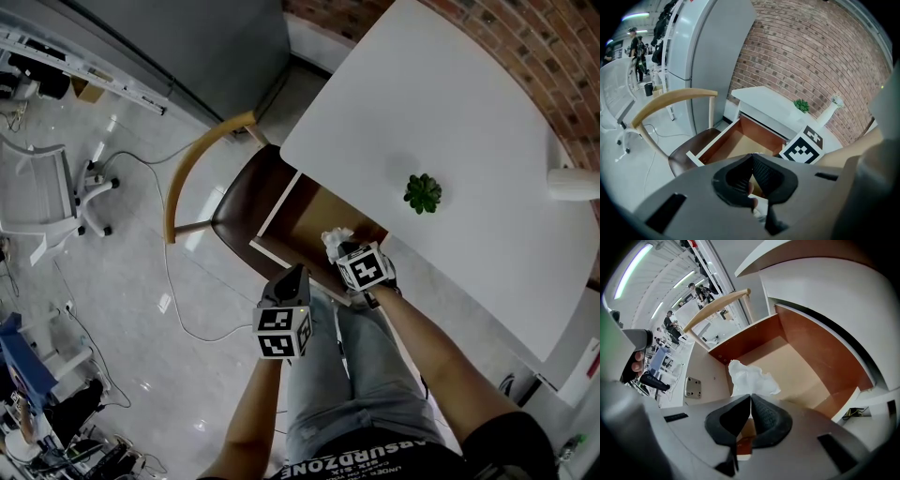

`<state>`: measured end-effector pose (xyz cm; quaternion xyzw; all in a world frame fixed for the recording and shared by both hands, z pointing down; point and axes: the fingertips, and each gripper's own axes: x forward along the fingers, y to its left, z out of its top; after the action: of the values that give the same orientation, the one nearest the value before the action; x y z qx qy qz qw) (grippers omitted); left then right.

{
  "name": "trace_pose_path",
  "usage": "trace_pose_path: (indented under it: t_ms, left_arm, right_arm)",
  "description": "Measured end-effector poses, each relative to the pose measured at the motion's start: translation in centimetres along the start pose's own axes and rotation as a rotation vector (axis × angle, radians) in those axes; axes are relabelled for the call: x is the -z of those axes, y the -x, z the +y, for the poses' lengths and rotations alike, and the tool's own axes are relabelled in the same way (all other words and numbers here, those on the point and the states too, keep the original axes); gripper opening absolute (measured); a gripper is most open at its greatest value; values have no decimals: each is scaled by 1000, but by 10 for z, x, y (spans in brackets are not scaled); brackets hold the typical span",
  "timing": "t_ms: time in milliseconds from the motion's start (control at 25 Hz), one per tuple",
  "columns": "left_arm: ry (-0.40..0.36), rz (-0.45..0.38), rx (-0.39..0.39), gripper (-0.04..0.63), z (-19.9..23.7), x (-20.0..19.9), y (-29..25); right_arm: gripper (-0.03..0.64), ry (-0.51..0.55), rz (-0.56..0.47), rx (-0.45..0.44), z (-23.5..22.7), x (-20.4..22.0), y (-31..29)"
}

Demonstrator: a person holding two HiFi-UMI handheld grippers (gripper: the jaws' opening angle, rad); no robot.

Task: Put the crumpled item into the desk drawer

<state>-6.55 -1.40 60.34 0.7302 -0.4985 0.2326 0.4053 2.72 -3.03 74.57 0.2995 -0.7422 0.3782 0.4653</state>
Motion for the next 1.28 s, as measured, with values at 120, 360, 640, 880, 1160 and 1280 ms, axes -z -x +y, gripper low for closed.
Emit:
trace_pose_path:
  t_ms: [120,360,640,880,1160,1280]
  left_arm:
    - [-2,4,1,6,2,-1,-2]
    - [-7,9,5,6,6,-4,-5]
    - [-11,14,10,6,9,-5,-9]
    - [-11,17,11,6,13,-6,-11]
    - [-8,23,13,6,18,-7,-12]
    - [-10,26,15,6,20,-7,-14]
  right_arm:
    - [0,8,11,3,-2,1,-5]
    - [0,0,24,5,-2,-1,-12]
    - [0,-24,38,11,-5,-2,-20]
    - [0,-29,49,13,-4,-4,-27]
    - [0,-34,89,21,-3,-2,-38]
    - [0,-28,93,31,-4,-4,-43]
